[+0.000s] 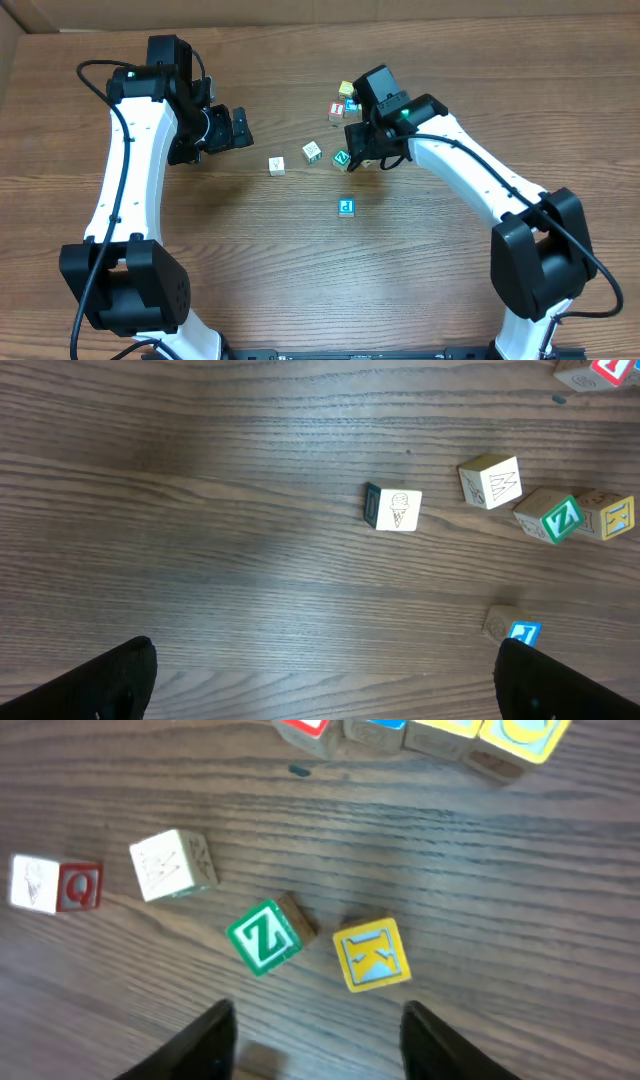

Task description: Flip 5 blocks

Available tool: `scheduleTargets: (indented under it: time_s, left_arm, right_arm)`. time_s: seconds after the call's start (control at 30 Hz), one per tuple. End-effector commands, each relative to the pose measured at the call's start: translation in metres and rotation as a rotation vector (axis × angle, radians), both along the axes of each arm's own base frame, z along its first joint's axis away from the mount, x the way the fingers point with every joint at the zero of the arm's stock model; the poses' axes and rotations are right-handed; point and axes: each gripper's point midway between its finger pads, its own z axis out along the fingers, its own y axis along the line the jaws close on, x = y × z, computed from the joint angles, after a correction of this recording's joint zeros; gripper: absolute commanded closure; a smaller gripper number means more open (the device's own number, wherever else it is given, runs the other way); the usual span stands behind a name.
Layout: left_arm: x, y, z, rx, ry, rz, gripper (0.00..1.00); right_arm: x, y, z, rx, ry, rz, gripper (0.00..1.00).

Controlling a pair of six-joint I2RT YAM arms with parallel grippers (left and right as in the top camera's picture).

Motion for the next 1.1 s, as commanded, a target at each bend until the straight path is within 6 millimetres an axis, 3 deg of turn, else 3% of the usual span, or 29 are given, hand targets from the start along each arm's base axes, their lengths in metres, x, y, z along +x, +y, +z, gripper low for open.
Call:
scheduleTargets:
  time_s: [0.0, 0.03, 0.37, 0.87, 1.07]
  left_arm:
    - [0.006, 0.002, 0.001, 0.008, -0.009, 0.011, 0.0]
    - [0.006, 0.002, 0.001, 0.008, -0.009, 0.011, 0.0]
    - [0.006, 0.002, 0.001, 0.008, -0.009, 0.011, 0.0]
    - [0.006, 0.002, 0.001, 0.008, -0.009, 0.011, 0.0]
    - [0.006, 0.002, 0.001, 0.008, -0.009, 0.011, 0.0]
  right_arm:
    - [0.004, -0.003, -0.021, -0.065, -0.013, 0.092, 0.48]
    - [0.007, -0.004, -0.024, -0.078, -0.019, 0.087, 0.44]
    - [0.017, -0.012, -0.057, -0.158, -0.019, 0.09, 0.4]
    - [0.008, -0.018, -0.073, -0.172, 0.005, 0.091, 0.39]
    - [0.007, -0.003, -0.071, -0.099, 0.01, 0.115, 0.36]
